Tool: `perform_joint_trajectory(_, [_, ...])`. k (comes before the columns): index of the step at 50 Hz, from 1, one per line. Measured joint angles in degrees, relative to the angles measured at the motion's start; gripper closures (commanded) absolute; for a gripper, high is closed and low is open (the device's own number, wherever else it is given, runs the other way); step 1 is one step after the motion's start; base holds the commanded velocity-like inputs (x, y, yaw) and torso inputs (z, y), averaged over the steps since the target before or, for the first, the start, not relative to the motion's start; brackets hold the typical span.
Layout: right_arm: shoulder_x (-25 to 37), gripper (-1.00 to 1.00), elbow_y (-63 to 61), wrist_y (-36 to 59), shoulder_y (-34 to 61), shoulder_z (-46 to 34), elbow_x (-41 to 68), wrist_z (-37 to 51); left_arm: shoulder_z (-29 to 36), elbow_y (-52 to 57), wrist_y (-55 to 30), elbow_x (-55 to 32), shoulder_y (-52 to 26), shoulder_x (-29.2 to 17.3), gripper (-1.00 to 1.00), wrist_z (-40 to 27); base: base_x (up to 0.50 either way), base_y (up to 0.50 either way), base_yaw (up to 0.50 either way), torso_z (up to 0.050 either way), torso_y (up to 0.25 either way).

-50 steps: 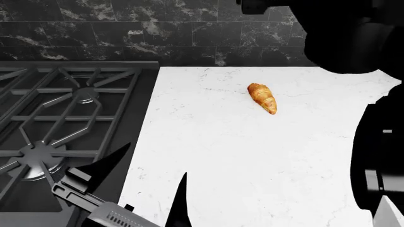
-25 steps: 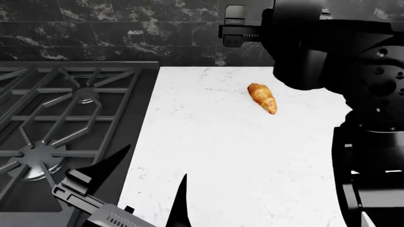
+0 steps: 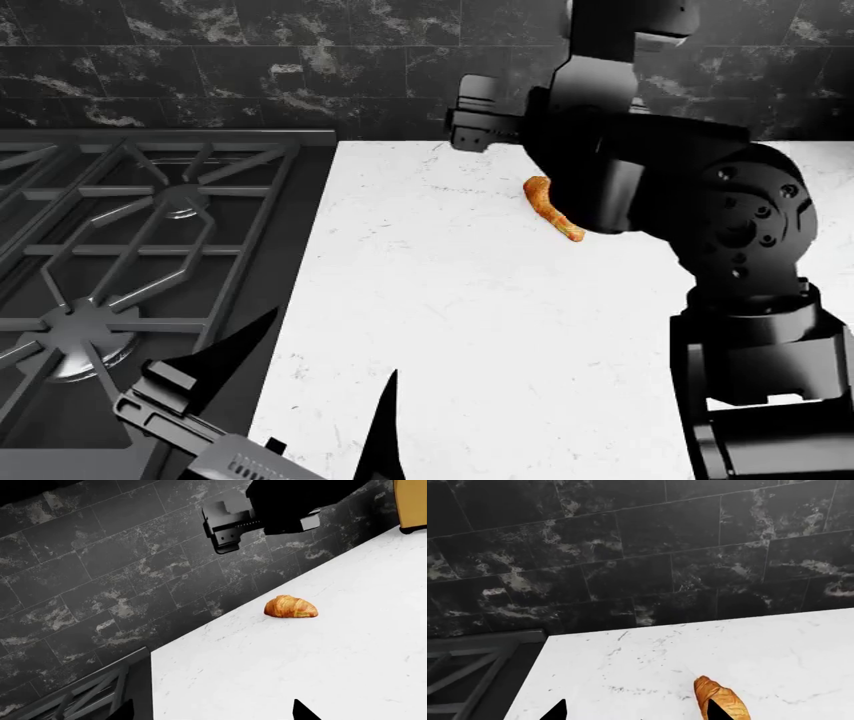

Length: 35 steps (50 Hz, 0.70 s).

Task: Pick the honey bottle and honey bottle from the counter and place them in the cabinets closest to them.

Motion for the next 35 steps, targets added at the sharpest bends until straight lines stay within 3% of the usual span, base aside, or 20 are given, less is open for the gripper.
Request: perform_joint_trajectory(35, [3.07, -1.00, -21.01, 4.36, -15.74, -1.78, 10.60, 9.37, 0.87, -0.05, 1.01, 1.30, 0.58, -0.57, -1.00, 0.11, 0.00, 0.00, 0.00, 0.000, 0.000])
